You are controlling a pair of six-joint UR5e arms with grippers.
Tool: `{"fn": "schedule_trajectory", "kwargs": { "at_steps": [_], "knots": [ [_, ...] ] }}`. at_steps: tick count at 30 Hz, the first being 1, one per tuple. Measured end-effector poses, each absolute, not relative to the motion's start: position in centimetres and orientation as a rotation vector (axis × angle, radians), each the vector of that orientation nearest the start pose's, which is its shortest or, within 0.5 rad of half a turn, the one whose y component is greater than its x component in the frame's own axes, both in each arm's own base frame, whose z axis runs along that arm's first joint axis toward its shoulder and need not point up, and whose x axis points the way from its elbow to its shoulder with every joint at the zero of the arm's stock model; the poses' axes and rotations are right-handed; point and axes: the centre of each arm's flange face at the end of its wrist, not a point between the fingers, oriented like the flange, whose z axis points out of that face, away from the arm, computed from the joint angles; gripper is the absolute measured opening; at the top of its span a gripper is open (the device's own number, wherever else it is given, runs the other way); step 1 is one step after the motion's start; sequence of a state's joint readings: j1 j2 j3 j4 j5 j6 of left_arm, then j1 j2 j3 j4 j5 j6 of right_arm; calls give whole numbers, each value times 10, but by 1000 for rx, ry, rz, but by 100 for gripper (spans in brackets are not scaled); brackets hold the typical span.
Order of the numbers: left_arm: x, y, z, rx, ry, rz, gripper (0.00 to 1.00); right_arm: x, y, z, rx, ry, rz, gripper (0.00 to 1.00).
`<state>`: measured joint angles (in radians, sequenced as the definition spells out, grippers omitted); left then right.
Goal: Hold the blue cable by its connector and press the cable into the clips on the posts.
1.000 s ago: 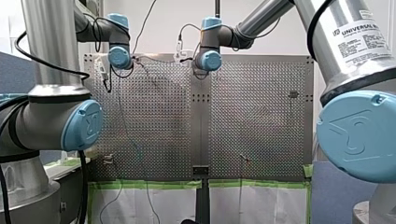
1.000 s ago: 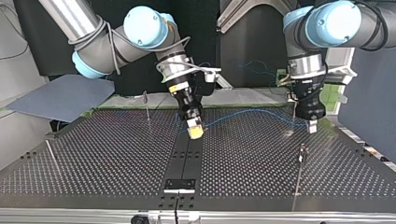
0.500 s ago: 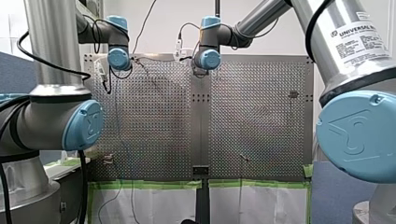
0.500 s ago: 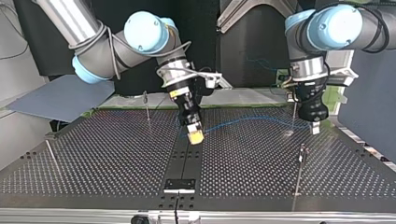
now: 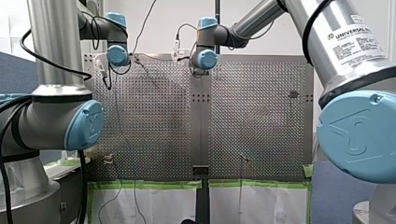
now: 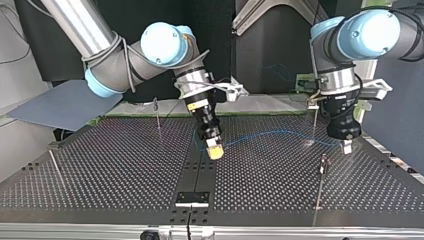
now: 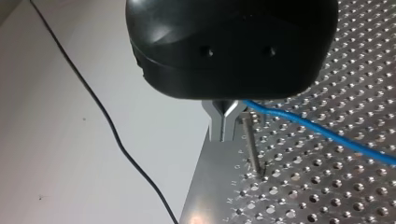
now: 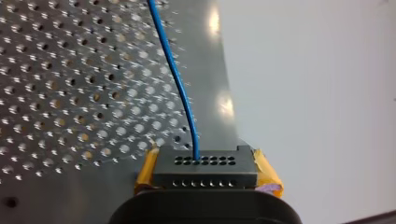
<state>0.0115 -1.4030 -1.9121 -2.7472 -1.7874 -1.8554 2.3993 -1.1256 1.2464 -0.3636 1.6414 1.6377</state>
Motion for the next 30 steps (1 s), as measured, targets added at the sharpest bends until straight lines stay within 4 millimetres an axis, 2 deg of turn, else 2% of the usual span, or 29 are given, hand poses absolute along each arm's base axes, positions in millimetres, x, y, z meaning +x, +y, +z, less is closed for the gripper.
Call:
{"fn": "schedule_trajectory", "kwargs": {
  "at_steps": [10,19,30],
  "knots": [
    [443,-97,436,-388,1302,-81,0,604,-383,438,1477,-720,1973,0],
    [460,-86,424,-391,1328,-75,0,602,-393,434,1475,-731,1960,0],
    [475,-74,434,-385,1312,-76,0,599,-403,432,1469,-738,1948,0]
  ]
}}
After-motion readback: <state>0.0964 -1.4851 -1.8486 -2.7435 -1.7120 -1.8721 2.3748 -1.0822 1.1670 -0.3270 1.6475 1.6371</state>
